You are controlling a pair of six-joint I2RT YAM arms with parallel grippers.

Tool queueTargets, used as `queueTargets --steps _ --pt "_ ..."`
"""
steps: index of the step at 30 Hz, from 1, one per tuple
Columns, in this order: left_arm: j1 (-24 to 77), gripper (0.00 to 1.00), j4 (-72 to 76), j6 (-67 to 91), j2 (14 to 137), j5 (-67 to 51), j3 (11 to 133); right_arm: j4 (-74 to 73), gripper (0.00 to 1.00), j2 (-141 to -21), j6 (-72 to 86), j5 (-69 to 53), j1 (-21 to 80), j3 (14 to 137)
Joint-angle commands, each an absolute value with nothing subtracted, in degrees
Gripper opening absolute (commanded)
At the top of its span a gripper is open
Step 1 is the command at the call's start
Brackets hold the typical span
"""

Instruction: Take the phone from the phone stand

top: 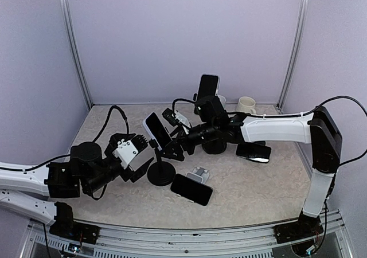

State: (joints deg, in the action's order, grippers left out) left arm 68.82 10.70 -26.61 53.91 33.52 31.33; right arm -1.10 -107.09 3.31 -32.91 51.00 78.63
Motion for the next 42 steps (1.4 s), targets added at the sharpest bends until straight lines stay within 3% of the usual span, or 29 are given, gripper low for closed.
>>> queueTargets --steps 1,13,22,36,42 --pt "69.0 0.87 5.9 -27.4 56.5 34.7 34.6 -2.4 1.00 -108.5 5.0 -29.9 51.6 81.6" --pt "64.8 0.59 2.5 -28.0 59.8 33.3 38.4 -2.8 0.92 -108.7 7.9 -25.6 52.5 81.7" --pt "63.1 0.50 2.2 -31.0 64.8 33.5 40.4 -1.7 0.82 -107.7 8.8 -26.2 53.2 80.3" --pt "64.1 0.48 7.2 -36.4 67.2 37.3 42.2 -2.5 0.77 -107.2 8.1 -27.5 53.3 79.9" --pt "64.6 0.44 7.8 -37.5 65.2 33.8 41.8 -2.6 0.76 -107.5 8.1 -27.7 53.2 79.7"
